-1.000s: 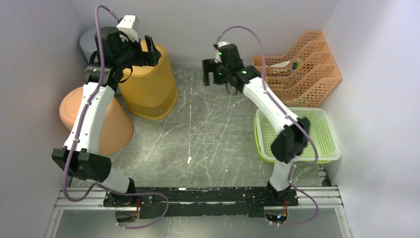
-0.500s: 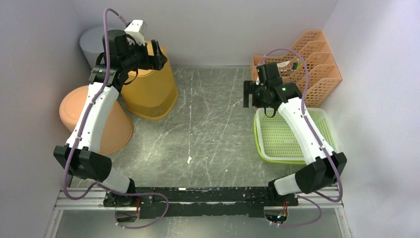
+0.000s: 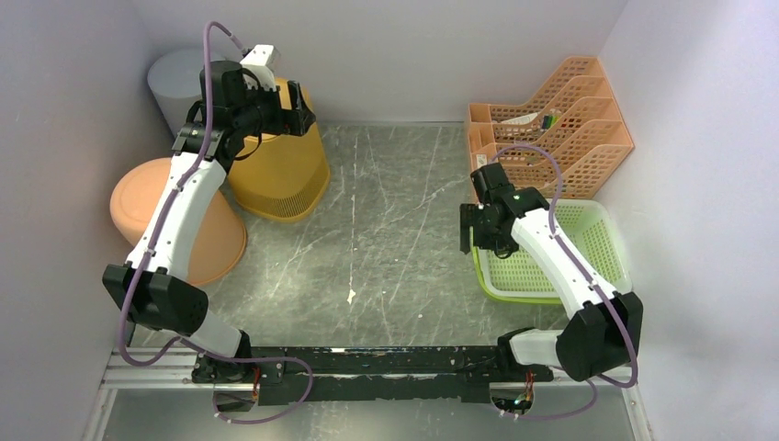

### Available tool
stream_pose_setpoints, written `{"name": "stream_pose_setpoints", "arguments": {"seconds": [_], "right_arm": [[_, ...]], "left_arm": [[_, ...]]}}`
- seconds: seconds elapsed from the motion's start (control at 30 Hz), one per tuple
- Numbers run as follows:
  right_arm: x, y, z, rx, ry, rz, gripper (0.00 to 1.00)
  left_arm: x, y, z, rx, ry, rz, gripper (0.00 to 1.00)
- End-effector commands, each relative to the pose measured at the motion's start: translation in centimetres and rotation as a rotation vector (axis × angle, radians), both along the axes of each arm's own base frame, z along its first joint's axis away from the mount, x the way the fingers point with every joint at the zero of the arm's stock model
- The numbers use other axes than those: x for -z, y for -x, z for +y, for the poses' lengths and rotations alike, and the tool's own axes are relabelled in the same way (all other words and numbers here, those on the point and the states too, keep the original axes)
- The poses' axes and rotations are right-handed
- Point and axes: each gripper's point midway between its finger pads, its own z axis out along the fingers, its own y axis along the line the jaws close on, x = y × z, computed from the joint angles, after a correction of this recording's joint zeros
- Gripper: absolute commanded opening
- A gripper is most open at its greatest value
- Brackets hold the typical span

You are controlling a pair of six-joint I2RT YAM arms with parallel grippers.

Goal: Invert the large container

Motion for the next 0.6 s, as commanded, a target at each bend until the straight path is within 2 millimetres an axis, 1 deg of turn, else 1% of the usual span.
{"name": "stream_pose_setpoints", "arguments": {"seconds": [0.0, 0.1, 0.2, 0.23, 0.43, 0.57], "right_arm": [[0.5, -0.7, -0.7, 0.054, 0.017, -0.042, 0.72], [1.0, -1.3, -1.2, 0.070, 0.040, -0.050, 0.68], [1.3, -2.1, -1.7, 0.083, 0.068, -0.058, 0.58], [1.3, -2.4, -1.7, 0.081, 0.073, -0.061, 0.56], [3.0, -3.1, -2.1, 0.071, 0.098, -0.031, 0.55], [3.1, -3.7, -3.1, 0.110, 0.132, -0.046, 0.54]], "left_arm": [[-1.0, 0.0, -0.7, 0.021, 0.015, -0.036, 0.99], [-0.7, 0.1, -0.7, 0.021, 0.015, -0.031, 0.99], [-0.6, 0.2, -0.6, 0.020, 0.016, -0.029, 0.99], [-0.6, 0.2, -0.6, 0.019, 0.016, -0.031, 0.99], [-0.7, 0.3, -0.4, 0.013, 0.004, -0.035, 0.99], [-0.8, 0.4, -0.4, 0.012, 0.006, -0.040, 0.99]]}}
